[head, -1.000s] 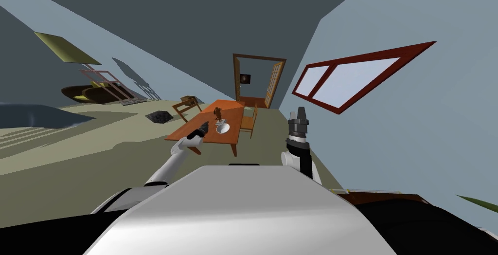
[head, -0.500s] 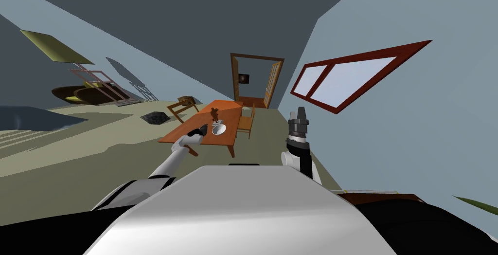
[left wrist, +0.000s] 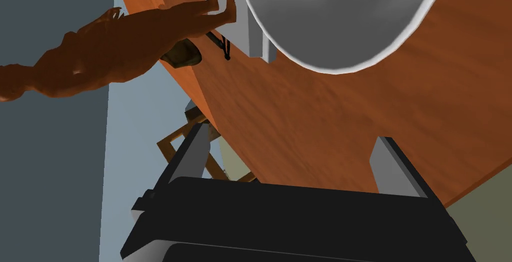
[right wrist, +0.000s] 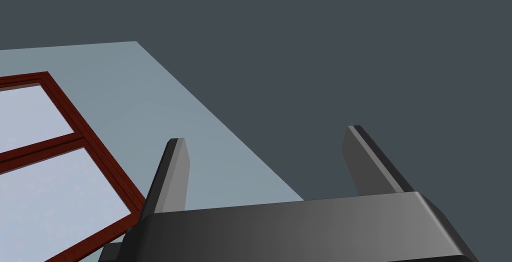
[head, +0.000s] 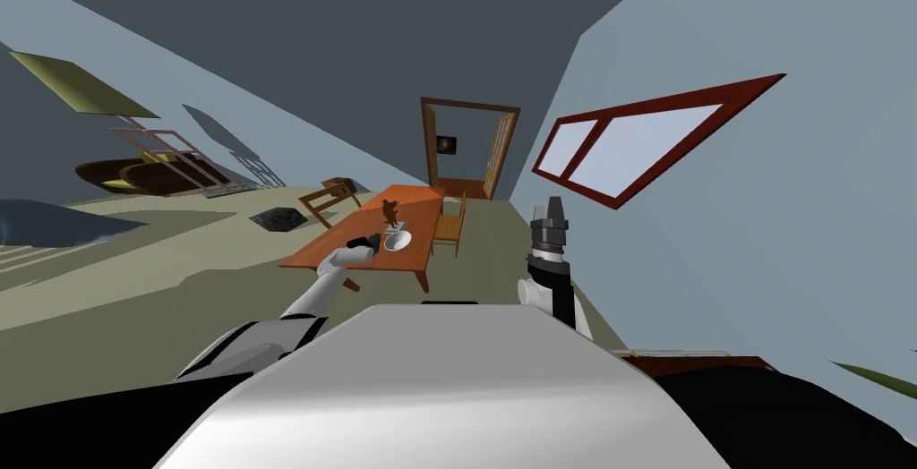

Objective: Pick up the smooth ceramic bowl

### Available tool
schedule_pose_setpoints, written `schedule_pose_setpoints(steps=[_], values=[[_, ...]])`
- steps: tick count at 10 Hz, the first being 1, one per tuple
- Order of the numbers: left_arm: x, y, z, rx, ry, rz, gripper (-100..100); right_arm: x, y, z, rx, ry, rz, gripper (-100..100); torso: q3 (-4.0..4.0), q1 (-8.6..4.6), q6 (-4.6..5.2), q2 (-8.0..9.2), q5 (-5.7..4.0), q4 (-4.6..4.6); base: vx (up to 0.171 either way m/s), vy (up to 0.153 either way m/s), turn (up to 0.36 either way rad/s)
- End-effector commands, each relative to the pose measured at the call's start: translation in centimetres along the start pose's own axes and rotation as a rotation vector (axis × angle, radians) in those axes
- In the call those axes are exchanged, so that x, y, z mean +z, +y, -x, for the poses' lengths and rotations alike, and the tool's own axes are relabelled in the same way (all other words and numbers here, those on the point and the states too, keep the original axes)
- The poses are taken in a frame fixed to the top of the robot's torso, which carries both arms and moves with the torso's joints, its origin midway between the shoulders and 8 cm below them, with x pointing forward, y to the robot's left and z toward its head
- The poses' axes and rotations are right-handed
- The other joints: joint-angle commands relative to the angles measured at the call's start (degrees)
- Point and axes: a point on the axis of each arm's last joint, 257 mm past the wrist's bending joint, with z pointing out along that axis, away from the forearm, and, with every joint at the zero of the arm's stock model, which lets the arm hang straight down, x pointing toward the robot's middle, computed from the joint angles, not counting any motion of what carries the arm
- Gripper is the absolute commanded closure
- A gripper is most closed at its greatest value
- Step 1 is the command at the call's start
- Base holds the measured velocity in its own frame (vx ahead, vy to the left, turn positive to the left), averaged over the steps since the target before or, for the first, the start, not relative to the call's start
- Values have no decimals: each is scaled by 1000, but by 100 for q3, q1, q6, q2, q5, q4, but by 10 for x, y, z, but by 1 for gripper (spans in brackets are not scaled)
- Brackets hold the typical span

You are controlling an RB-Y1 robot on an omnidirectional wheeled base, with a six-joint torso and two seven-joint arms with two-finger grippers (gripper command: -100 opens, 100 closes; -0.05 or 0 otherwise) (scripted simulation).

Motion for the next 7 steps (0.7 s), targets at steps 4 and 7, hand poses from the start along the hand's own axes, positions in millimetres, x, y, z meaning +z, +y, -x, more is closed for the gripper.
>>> schedule_pose_setpoints(steps=[4,7], values=[[9,44,0,-24,4,174,-100,0,0,0,0,0,0,0,2,0,0,3,0,1,56,-65,-34],[9,68,-4,-35,12,258,-100,0,0,0,0,0,0,0,3,10,-1,7,1,1,49,-45,-13]])
